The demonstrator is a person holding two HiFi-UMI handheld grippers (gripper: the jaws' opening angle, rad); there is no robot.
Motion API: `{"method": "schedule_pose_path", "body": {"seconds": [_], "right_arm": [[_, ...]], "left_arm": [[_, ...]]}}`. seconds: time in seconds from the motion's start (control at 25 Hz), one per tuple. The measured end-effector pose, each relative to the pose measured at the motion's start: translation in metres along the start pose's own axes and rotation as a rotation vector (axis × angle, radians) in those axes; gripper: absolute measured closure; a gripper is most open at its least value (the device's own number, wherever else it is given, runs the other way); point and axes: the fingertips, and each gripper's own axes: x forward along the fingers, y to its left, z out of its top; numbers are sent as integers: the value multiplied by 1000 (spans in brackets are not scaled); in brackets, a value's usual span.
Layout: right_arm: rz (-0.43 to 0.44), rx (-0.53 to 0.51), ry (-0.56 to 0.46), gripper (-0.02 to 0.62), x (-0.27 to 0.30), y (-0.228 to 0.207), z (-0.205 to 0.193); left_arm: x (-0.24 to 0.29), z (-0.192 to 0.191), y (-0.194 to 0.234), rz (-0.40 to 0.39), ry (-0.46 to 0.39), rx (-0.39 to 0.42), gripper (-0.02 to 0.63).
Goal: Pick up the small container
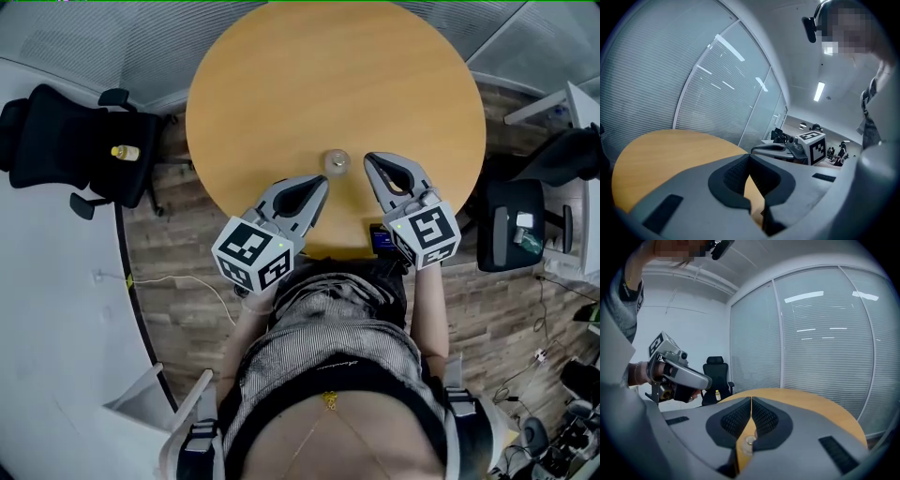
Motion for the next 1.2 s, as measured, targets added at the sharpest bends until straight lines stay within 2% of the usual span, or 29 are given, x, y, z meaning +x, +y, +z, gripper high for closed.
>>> {"method": "schedule_pose_path", "body": {"seconds": [0.36,0.56,1.2], "right_arm": [[-13,29,93,575,31,-1,-49],[9,46,144,575,42,-1,-78],[59,74,299,575,66,4,-151]], "left_arm": [[-15,-7,9,36,2,-23,601],[-19,-9,13,56,-1,-36,601],[-22,-16,11,51,-2,-77,601]]}}
